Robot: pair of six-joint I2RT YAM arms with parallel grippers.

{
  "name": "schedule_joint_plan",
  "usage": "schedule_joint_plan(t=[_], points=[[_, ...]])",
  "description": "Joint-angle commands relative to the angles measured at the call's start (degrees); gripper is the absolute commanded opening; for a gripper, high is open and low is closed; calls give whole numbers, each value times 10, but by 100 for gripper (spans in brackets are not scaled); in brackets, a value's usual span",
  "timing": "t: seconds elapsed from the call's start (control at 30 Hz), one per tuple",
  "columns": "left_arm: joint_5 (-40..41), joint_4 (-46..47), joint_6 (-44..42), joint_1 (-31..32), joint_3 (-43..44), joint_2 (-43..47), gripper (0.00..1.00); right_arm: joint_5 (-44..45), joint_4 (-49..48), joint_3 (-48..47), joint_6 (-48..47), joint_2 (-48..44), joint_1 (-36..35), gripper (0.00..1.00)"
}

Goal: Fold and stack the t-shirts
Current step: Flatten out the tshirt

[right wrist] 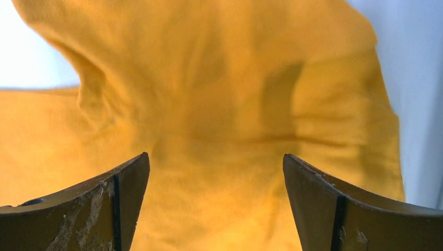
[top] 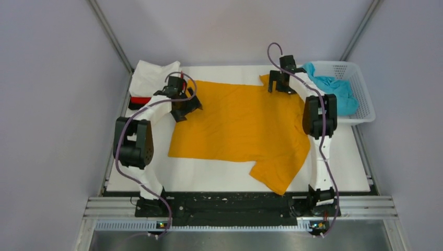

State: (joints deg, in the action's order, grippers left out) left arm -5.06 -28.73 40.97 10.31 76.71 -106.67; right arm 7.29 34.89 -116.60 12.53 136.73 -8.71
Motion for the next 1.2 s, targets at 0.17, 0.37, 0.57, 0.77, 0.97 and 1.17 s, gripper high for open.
schedule_joint_plan(t=[0.17,0.37,0.57,0.77,0.97,1.17], points=[[171,-72,26,2,-175,269,99,48,18,226,-16,-283,-66,97],[243,-142,99,-27,-290,365,98,92,-17,486,67,-465,-159,98],[195,-71,117,-63,-387,393,91,63,-34,641,122,-597,-200,99],[174,-39,122,-65,-384,340,81,60,-26,691,140,-669,-214,99],[144,-49,114,-64,-377,297,53,72,-14,706,142,-695,-214,99],[144,-43,113,-64,-390,293,50,80,-8,710,142,-695,-213,99]])
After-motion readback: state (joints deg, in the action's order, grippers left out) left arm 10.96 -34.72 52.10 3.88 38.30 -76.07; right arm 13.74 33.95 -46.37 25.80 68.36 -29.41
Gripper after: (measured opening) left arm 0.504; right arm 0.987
